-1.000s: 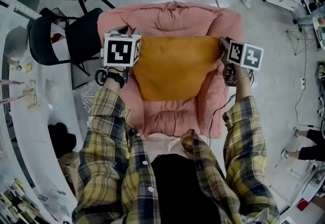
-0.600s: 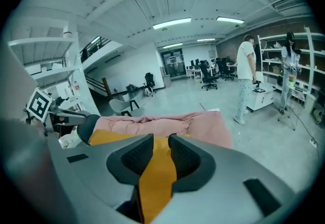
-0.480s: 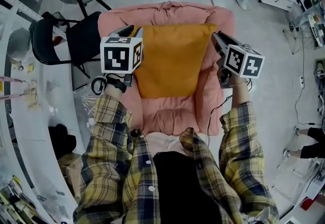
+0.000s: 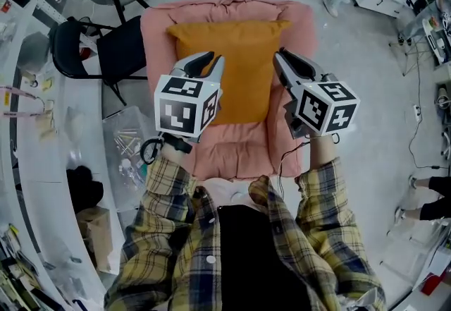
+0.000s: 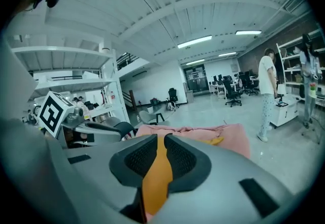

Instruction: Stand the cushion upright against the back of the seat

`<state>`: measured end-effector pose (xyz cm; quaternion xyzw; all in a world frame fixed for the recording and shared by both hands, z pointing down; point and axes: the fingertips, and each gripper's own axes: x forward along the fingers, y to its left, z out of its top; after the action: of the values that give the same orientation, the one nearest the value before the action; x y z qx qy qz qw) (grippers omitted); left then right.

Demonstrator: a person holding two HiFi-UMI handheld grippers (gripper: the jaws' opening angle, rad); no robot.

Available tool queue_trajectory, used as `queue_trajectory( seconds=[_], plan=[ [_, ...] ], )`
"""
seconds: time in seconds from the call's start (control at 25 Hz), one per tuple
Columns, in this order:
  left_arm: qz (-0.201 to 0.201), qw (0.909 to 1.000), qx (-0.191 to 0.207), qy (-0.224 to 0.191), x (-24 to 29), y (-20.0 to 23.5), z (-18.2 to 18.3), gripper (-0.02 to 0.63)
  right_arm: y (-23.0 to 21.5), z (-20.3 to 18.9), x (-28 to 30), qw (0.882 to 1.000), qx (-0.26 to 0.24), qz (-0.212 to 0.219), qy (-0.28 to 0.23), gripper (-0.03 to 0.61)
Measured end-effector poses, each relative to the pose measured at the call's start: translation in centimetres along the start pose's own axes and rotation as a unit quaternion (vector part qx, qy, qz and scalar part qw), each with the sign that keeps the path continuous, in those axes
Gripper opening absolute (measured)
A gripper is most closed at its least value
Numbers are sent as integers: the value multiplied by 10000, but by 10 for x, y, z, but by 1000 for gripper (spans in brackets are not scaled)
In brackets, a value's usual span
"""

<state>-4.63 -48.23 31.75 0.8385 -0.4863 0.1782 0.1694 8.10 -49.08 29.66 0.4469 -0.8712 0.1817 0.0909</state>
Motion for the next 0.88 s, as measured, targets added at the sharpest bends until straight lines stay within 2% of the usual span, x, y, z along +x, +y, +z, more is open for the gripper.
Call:
queue_trajectory(
  seconds=[0.24, 0.52, 0.88],
  plan=[
    [-209, 9995, 39, -214, -60, -77, -22, 54, 53, -11, -74, 9990, -211, 252, -296, 46],
    [-448, 9980, -116, -441, -133, -164, -58, 44, 101, -36, -178, 9967, -201, 452, -646, 31],
    [-752, 9961, 19, -470, -186, -239, -100, 5, 136, -90, -253, 9975, -376, 459, -380, 26]
  ],
)
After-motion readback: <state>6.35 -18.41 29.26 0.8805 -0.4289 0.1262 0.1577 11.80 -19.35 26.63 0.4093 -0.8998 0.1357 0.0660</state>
